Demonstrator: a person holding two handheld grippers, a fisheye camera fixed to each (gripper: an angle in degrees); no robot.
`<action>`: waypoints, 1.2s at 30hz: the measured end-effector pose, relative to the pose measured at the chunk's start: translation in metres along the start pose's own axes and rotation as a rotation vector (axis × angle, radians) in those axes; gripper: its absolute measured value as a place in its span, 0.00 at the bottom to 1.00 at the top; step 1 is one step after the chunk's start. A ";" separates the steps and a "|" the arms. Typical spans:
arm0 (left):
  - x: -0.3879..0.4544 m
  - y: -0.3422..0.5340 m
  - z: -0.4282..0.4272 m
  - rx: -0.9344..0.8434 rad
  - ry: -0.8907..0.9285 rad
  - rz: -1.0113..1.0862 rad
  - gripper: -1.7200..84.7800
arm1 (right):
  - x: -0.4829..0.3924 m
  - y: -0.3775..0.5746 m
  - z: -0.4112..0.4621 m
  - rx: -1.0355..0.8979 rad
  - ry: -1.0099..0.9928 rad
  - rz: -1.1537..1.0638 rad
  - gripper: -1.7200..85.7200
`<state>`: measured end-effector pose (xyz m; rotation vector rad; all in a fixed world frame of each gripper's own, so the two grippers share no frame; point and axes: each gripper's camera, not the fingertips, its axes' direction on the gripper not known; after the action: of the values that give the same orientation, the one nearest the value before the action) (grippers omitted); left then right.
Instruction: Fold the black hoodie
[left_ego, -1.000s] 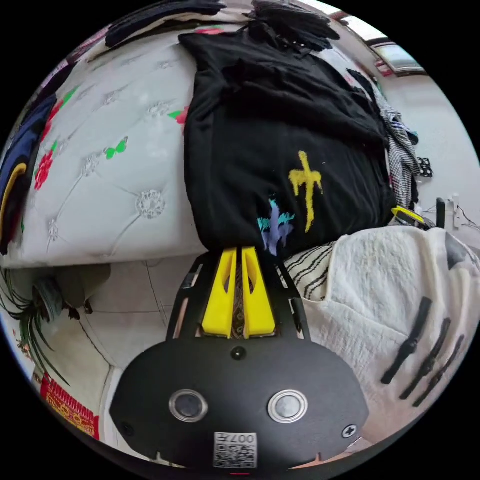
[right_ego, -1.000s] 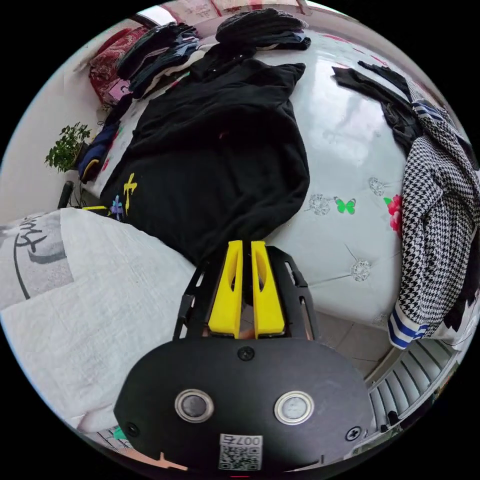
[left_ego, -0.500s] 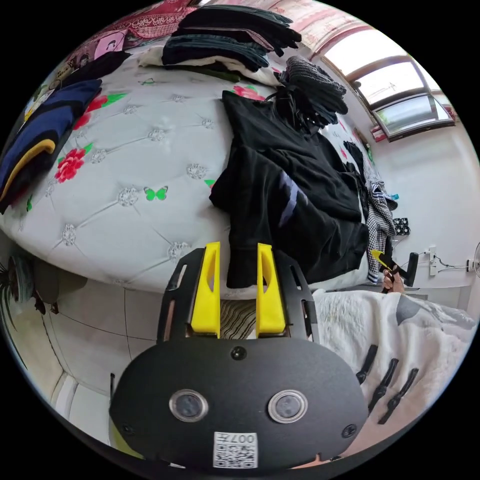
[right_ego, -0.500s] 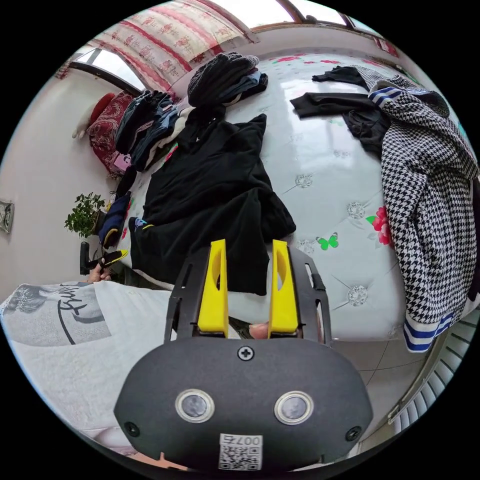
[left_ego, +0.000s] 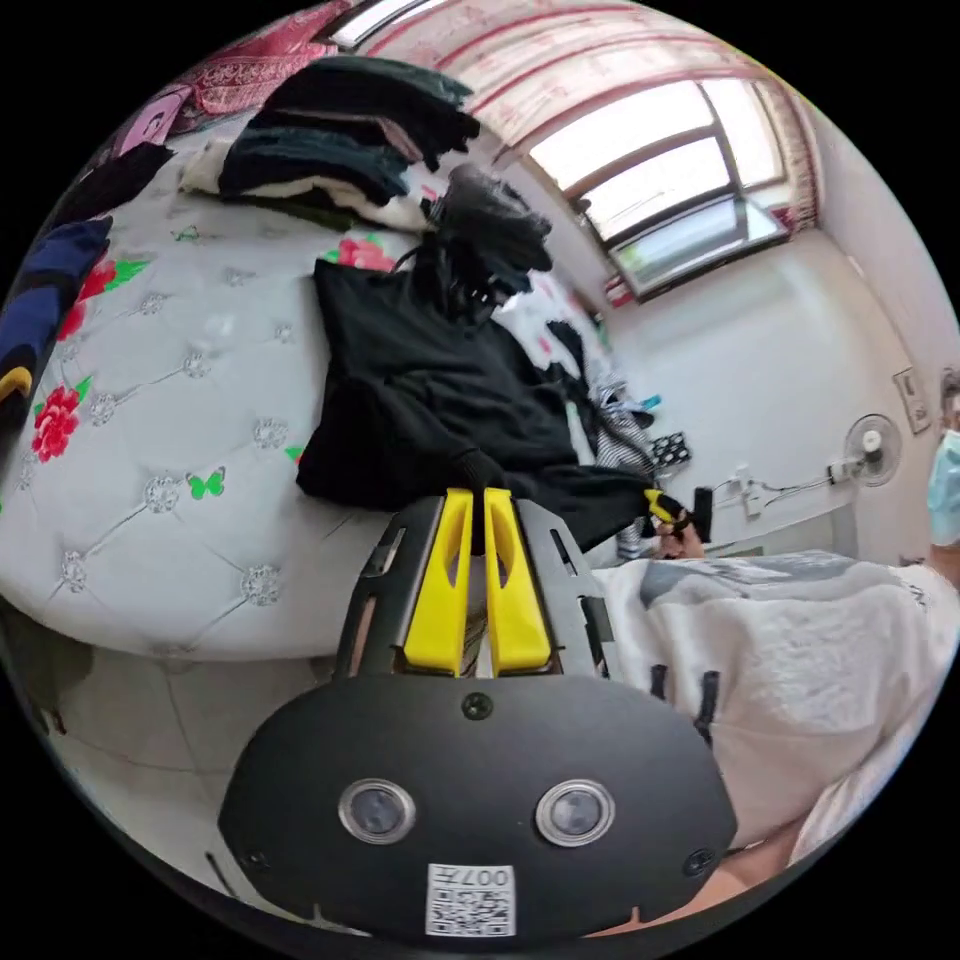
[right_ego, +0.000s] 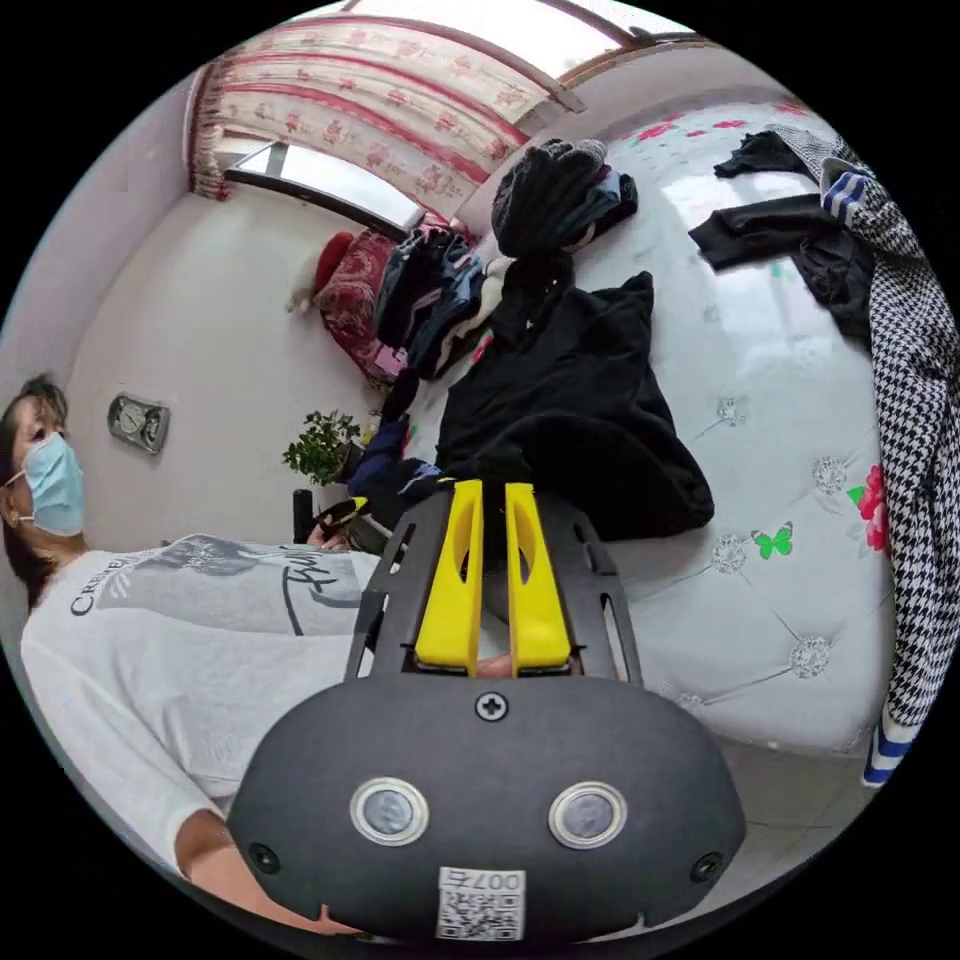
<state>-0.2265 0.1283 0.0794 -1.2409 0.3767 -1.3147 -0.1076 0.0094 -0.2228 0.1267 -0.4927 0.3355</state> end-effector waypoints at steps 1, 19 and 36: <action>-0.001 -0.004 -0.024 0.093 0.067 -0.012 0.01 | -0.001 -0.001 -0.011 0.045 -0.035 0.001 0.04; -0.153 -0.215 0.119 0.019 -0.280 -0.289 0.06 | 0.070 -0.216 0.093 0.107 0.287 0.187 0.09; -0.194 -0.398 0.392 -0.241 -0.086 0.012 0.19 | 0.167 -0.440 0.361 -0.297 0.437 0.033 0.12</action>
<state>-0.1724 0.5633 0.4761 -1.4885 0.4916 -1.2268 0.0227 -0.4279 0.1568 -0.2403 -0.1072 0.3075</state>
